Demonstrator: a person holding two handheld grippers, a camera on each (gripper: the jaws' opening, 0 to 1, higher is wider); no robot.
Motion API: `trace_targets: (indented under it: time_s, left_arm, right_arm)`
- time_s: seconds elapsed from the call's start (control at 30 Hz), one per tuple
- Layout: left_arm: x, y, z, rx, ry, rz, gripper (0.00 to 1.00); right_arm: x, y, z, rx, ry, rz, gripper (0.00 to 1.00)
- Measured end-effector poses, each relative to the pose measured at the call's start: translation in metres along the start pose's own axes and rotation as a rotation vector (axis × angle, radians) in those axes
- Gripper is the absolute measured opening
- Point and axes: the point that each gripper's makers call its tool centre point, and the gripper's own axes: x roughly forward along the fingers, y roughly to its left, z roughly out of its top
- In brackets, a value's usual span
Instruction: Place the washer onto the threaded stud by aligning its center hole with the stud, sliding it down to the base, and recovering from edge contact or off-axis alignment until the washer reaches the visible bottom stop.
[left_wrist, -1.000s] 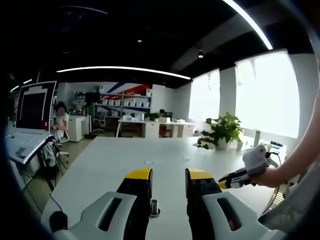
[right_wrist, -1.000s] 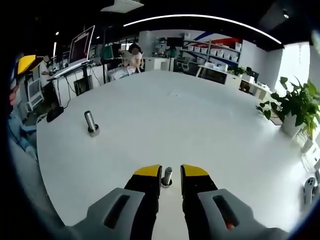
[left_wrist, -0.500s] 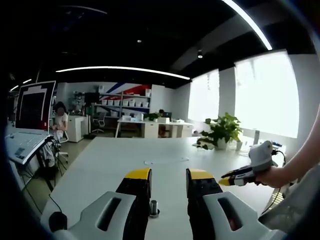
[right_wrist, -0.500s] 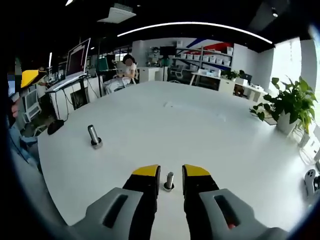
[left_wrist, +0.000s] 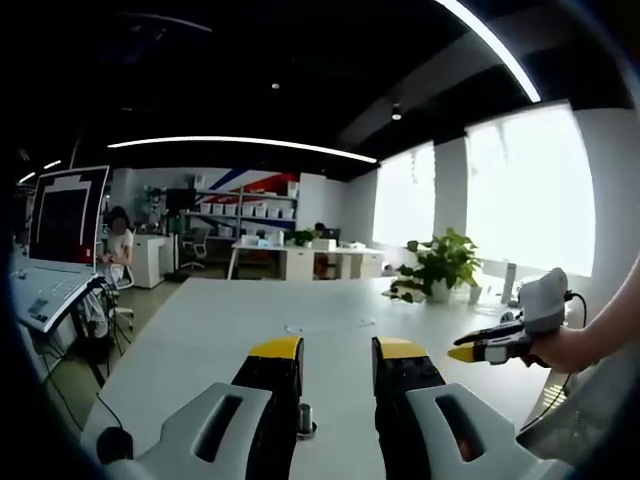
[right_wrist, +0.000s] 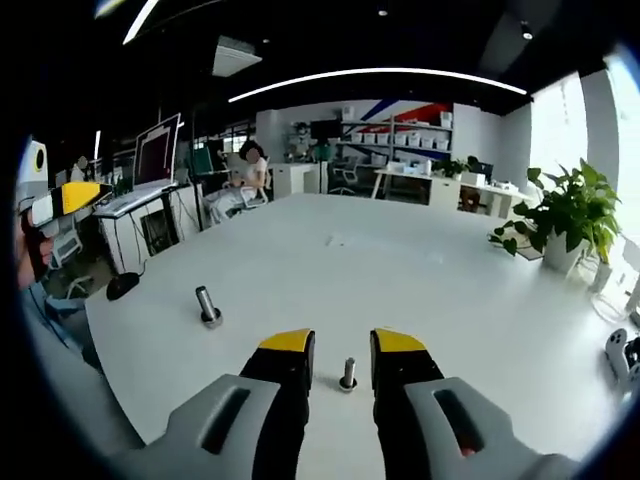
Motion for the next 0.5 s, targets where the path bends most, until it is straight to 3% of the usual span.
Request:
trace_targets:
  time_s: [0.5]
  left_arm:
    - [-0.003, 0.004, 0.0, 0.021, -0.003, 0.006, 0.26]
  right_arm:
    - [-0.039, -0.011, 0.039, 0.05, -0.142, -0.028, 0.35]
